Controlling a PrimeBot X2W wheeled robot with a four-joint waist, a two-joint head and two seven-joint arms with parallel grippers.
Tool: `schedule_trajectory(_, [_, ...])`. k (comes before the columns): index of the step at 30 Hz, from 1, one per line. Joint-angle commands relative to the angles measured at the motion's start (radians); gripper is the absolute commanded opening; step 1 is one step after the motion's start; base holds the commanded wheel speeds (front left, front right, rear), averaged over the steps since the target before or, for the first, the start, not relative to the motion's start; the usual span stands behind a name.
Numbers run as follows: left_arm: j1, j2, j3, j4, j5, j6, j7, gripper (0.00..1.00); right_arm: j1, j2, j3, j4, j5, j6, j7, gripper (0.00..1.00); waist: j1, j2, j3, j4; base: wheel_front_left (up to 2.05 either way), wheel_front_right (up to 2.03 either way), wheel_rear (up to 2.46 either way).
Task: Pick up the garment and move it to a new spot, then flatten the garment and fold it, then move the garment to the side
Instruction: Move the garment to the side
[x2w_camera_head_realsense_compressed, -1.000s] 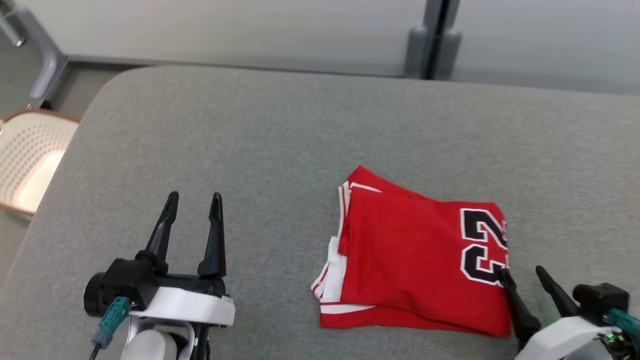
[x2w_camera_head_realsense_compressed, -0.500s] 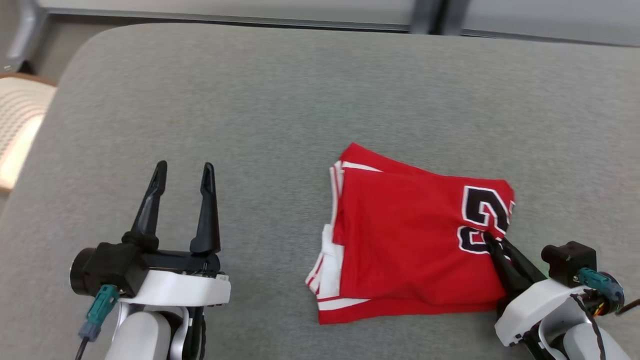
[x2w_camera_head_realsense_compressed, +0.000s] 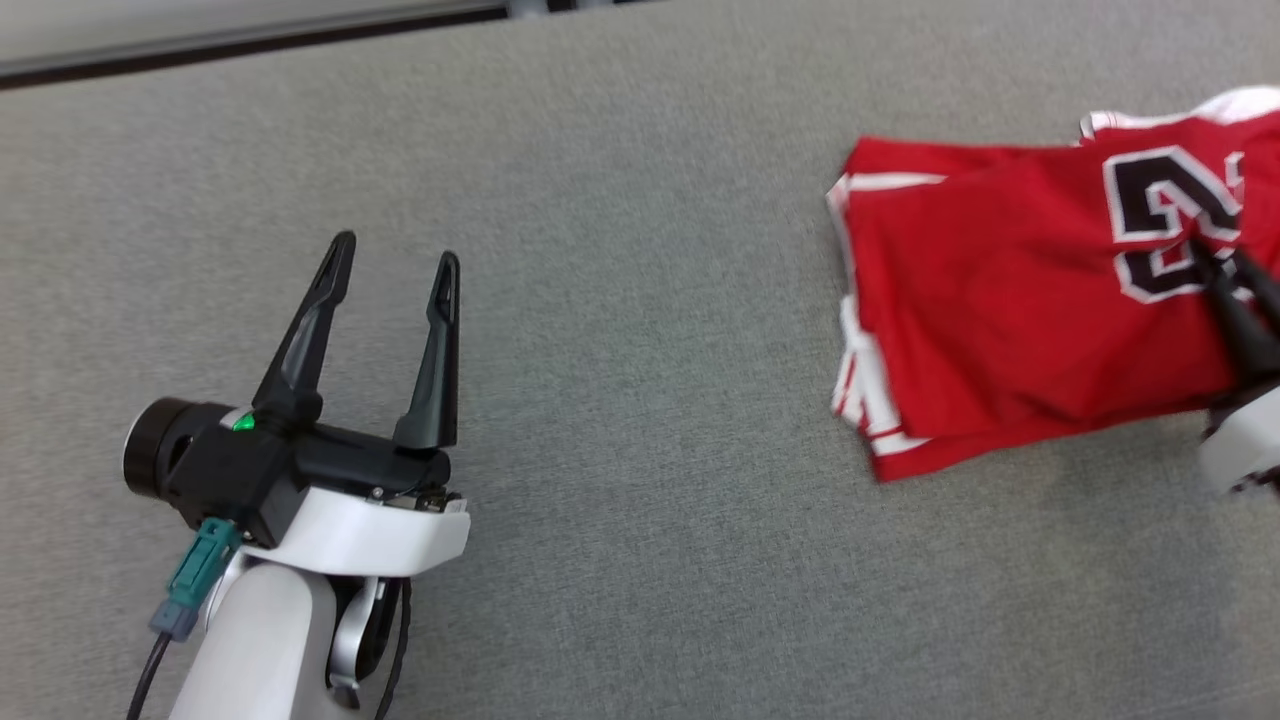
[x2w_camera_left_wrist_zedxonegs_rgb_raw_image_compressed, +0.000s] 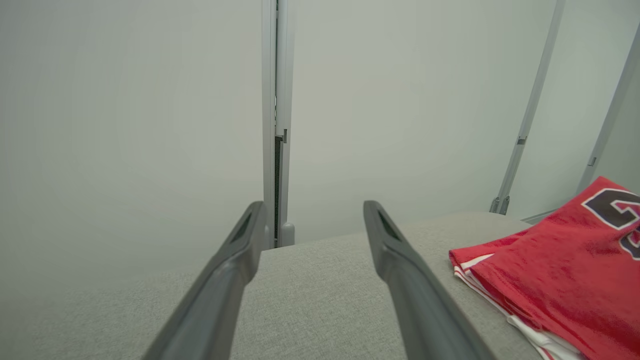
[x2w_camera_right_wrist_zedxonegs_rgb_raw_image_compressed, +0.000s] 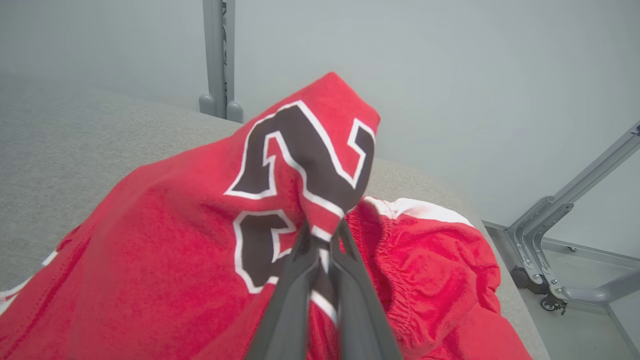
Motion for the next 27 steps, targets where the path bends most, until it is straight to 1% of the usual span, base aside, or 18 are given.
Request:
schedule_trajectory(1, [-0.038, 0.011, -0.01, -0.003, 0.01, -0.011, 0.006, 1.0, -0.045, -0.051, -0.012, 0.015, 0.011, -0.002, -0.008, 0.0, 0.0, -0.0001, 0.087, -0.044, 0.0, 0.0, 0.0])
schedule_trajectory(2, [-0.038, 0.011, -0.01, -0.003, 0.01, -0.011, 0.006, 1.0, -0.045, -0.051, -0.012, 0.015, 0.011, -0.002, -0.008, 0.0, 0.0, -0.0001, 0.087, -0.044, 0.0, 0.0, 0.0])
schedule_trajectory(5, [-0.079, 0.008, -0.031, -0.007, 0.019, -0.024, 0.01, 1.0, -0.085, -0.137, -0.045, 0.052, 0.026, -0.002, -0.013, 0.0, 0.0, -0.0001, 0.134, -0.022, 0.0, 0.0, 0.0])
schedule_trajectory(8, [-0.119, 0.008, -0.041, -0.012, 0.022, -0.032, 0.01, 1.0, -0.124, -0.204, -0.096, 0.103, 0.038, -0.002, -0.018, 0.0, 0.0, -0.0001, 0.183, 0.004, 0.0, 0.0, 0.0])
schedule_trajectory(10, [-0.141, 0.007, -0.047, -0.014, 0.022, -0.035, 0.008, 1.0, -0.151, -0.23, -0.121, 0.135, 0.044, -0.002, -0.045, 0.0, 0.0, -0.0001, 0.208, 0.02, 0.0, 0.0, 0.0])
schedule_trajectory(15, [-0.18, 0.01, -0.054, -0.019, 0.031, -0.034, 0.011, 1.0, -0.224, -0.241, -0.208, 0.284, 0.061, -0.002, -0.069, 0.0, 0.0, -0.0001, 0.264, 0.049, 0.0, 0.0, 0.0])
schedule_trajectory(17, [-0.19, 0.013, -0.057, -0.018, 0.031, -0.035, 0.011, 1.0, -0.242, -0.232, -0.228, 0.346, 0.058, -0.002, -0.086, 0.36, 0.0, -0.0001, 0.278, 0.058, 0.0, 0.0, 0.0])
schedule_trajectory(19, [-0.197, 0.018, -0.056, -0.017, 0.035, -0.032, 0.012, 1.0, -0.257, -0.215, -0.248, 0.414, 0.051, -0.002, -0.09, 1.0, 0.0, -0.0001, 0.288, 0.06, 0.0, 0.0, 0.0])
schedule_trajectory(23, [-0.194, 0.028, -0.046, -0.016, 0.038, -0.021, 0.013, 1.0, -0.292, -0.168, -0.289, 0.507, 0.041, -0.002, -0.152, 1.0, 0.0, -0.0001, 0.29, 0.045, 0.0, 0.0, 0.0])
schedule_trajectory(27, [-0.158, 0.038, -0.037, 0.004, 0.027, -0.015, 0.015, 1.0, -0.277, -0.09, -0.346, 0.568, 0.034, -0.002, -0.198, 1.0, 0.0, -0.0001, 0.244, 0.015, 0.0, 0.0, 0.0])
